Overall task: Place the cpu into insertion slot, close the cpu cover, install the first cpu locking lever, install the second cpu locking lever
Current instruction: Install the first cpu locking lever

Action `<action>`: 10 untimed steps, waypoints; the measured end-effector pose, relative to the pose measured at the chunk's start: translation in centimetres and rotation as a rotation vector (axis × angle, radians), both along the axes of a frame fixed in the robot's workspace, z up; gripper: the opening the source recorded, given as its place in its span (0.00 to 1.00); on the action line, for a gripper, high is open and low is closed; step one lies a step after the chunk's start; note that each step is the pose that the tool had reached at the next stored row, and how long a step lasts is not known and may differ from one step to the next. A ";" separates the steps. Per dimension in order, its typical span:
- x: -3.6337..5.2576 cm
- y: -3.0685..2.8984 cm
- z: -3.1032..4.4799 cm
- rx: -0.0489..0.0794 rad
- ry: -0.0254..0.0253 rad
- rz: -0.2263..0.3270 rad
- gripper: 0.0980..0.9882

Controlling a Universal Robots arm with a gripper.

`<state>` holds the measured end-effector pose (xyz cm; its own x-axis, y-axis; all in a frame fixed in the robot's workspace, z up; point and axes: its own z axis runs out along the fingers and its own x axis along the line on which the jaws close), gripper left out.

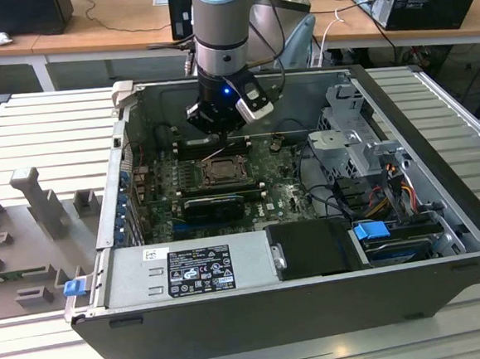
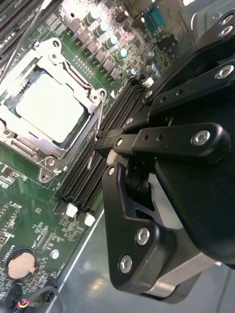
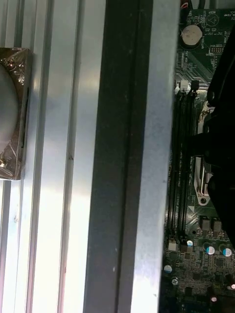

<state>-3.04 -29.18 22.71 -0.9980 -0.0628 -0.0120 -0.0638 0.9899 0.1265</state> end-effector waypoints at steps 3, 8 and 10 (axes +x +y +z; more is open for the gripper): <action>0.24 0.05 -0.13 -0.011 -0.0001 0.000 0.01; 0.74 0.11 -0.42 -0.017 0.0001 0.000 0.01; 0.85 0.16 -0.53 -0.017 0.0000 0.000 0.01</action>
<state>-2.20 -29.01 22.18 -0.9980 -0.0628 -0.0109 -0.0636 0.9920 0.1094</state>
